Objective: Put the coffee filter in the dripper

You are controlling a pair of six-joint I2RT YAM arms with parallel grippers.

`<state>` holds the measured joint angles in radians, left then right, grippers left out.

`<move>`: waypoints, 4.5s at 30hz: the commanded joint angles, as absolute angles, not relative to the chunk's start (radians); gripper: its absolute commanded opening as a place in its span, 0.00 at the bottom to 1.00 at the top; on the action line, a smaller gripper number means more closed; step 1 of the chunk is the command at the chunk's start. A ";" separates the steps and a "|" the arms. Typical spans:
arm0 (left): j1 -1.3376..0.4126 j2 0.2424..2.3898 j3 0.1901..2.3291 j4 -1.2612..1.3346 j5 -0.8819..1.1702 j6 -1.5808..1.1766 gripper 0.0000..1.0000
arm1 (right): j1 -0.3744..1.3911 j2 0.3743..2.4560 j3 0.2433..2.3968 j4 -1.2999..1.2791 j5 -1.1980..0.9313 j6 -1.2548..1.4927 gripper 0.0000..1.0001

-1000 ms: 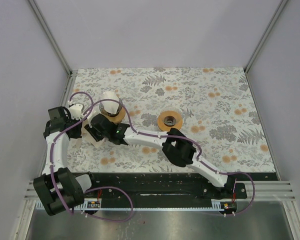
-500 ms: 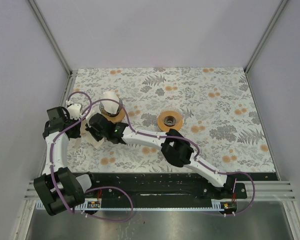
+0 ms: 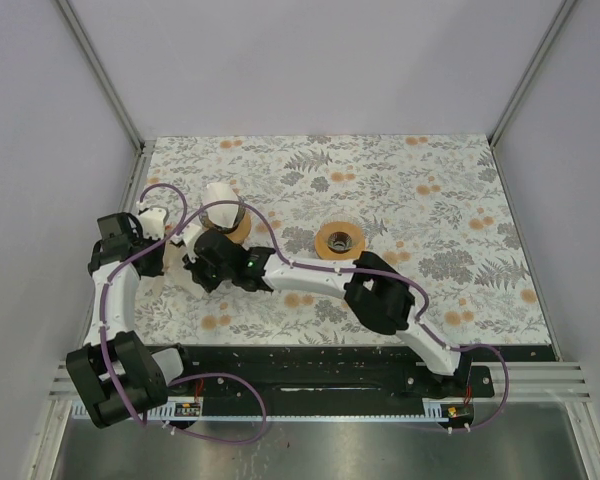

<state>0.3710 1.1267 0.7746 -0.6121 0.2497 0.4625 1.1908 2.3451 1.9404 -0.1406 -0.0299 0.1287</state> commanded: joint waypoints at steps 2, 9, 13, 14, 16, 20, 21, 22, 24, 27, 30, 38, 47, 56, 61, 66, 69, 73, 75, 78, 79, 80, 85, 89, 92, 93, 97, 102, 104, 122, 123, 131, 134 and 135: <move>0.370 1.134 0.798 -0.621 0.248 0.465 0.00 | 1.197 2.177 1.875 -0.011 -0.077 0.138 0.00; 0.370 1.132 0.799 -0.623 0.232 0.471 0.00 | 1.197 2.140 1.827 0.023 -0.097 0.132 0.00; 0.368 1.153 0.827 -0.624 0.212 0.468 0.00 | 1.197 2.051 1.744 0.020 -0.101 0.104 0.00; 0.370 1.158 0.836 -0.626 0.200 0.466 0.00 | 1.197 2.027 1.721 0.018 -0.106 0.097 0.00; 0.368 1.172 0.853 -0.629 0.183 0.466 0.00 | 1.197 1.979 1.677 0.011 -0.112 0.081 0.00; 0.367 1.216 0.899 -0.655 0.140 0.476 0.03 | 1.197 1.895 1.606 -0.040 -0.110 0.075 0.00; 0.365 1.233 0.919 -0.666 0.123 0.479 0.04 | 1.197 1.878 1.591 -0.044 -0.110 0.080 0.00; 0.365 1.250 0.939 -0.682 0.104 0.480 0.05 | 1.197 1.859 1.576 -0.044 -0.115 0.086 0.00; 0.359 1.282 0.983 -0.712 0.087 0.480 0.08 | 1.197 1.824 1.540 -0.048 -0.127 0.097 0.00; 0.336 1.311 1.028 -0.736 0.080 0.479 0.17 | 1.197 1.778 1.506 -0.060 -0.141 0.113 0.00; 0.305 1.322 1.043 -0.747 0.092 0.474 0.34 | 1.197 1.732 1.482 -0.081 -0.132 0.117 0.00; 0.305 1.296 1.144 -0.839 0.259 0.445 0.58 | 1.197 1.609 1.411 -0.167 -0.092 0.071 0.00; 0.305 1.241 1.250 -0.966 0.461 0.486 0.74 | 1.197 1.519 1.384 -0.314 -0.121 -0.123 0.00; 0.276 1.147 1.402 -1.209 0.823 0.571 0.84 | 1.197 1.405 1.315 -0.354 -0.198 -0.356 0.00; 0.145 1.180 1.561 -1.316 0.845 0.483 0.86 | 1.198 1.402 1.322 -0.423 -0.193 -0.478 0.00; 0.028 1.221 1.716 -1.365 0.833 0.379 0.88 | 1.209 1.404 1.335 -0.452 -0.126 -0.515 0.00; -0.082 1.253 1.741 -1.348 0.740 0.307 0.88 | 1.224 1.425 1.354 -0.475 -0.098 -0.523 0.00; -0.244 1.279 1.695 -1.299 0.579 0.261 0.86 | 1.239 1.440 1.371 -0.505 -0.080 -0.526 0.00; -0.288 1.301 1.689 -1.296 0.549 0.264 0.84 | 1.246 1.437 1.368 -0.503 -0.078 -0.529 0.00; -0.356 1.327 1.687 -1.299 0.525 0.279 0.80 | 1.253 1.433 1.370 -0.505 -0.078 -0.534 0.00; -0.380 1.331 1.684 -1.305 0.517 0.288 0.79 | 1.255 1.433 1.371 -0.505 -0.078 -0.535 0.00; -0.409 1.338 1.683 -1.315 0.515 0.304 0.78 | 1.256 1.433 1.373 -0.505 -0.075 -0.538 0.00; -0.498 1.350 1.634 -1.339 0.479 0.347 0.77 | 1.256 1.433 1.376 -0.502 -0.061 -0.548 0.00; -0.506 1.388 1.612 -1.347 0.448 0.342 0.71 | 1.256 1.440 1.376 -0.500 -0.066 -0.548 0.00; -0.514 1.402 1.597 -1.359 0.463 0.351 0.71 | 1.256 1.439 1.374 -0.499 -0.054 -0.549 0.00; -0.520 1.405 1.592 -1.364 0.465 0.359 0.71 | 1.256 1.439 1.373 -0.499 -0.049 -0.549 0.00; -0.538 1.411 1.566 -1.364 0.431 0.373 0.71 | 1.258 1.428 1.359 -0.482 -0.048 -0.551 0.00; -0.560 1.428 1.548 -1.388 0.480 0.403 0.64 | 1.258 1.425 1.356 -0.480 -0.032 -0.555 0.00; -0.560 1.437 1.565 -1.436 0.543 0.436 0.64 | 1.258 1.422 1.351 -0.474 -0.008 -0.557 0.00; -0.560 1.463 1.719 -1.416 0.455 0.390 0.00 | 1.256 1.342 1.255 -0.324 0.201 -0.540 0.41; -0.560 1.460 1.733 -1.384 0.405 0.371 0.00 | 1.258 1.330 1.252 -0.316 0.219 -0.519 0.59; -0.560 1.460 1.913 -1.131 0.155 0.253 0.00 | 1.189 1.180 1.224 -0.213 0.253 -0.303 1.00; -0.560 1.445 1.882 -0.993 0.109 0.216 0.00 | 1.063 1.126 1.227 -0.198 0.187 -0.120 0.99; -0.561 1.445 1.872 -0.951 0.091 0.201 0.00 | 1.011 1.111 1.223 -0.189 0.169 -0.045 0.99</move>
<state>-0.5575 1.4647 1.8751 -1.1702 0.2188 0.2893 1.1587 1.1908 1.2072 -0.2829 0.2058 -0.3244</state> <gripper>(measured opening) 0.013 0.992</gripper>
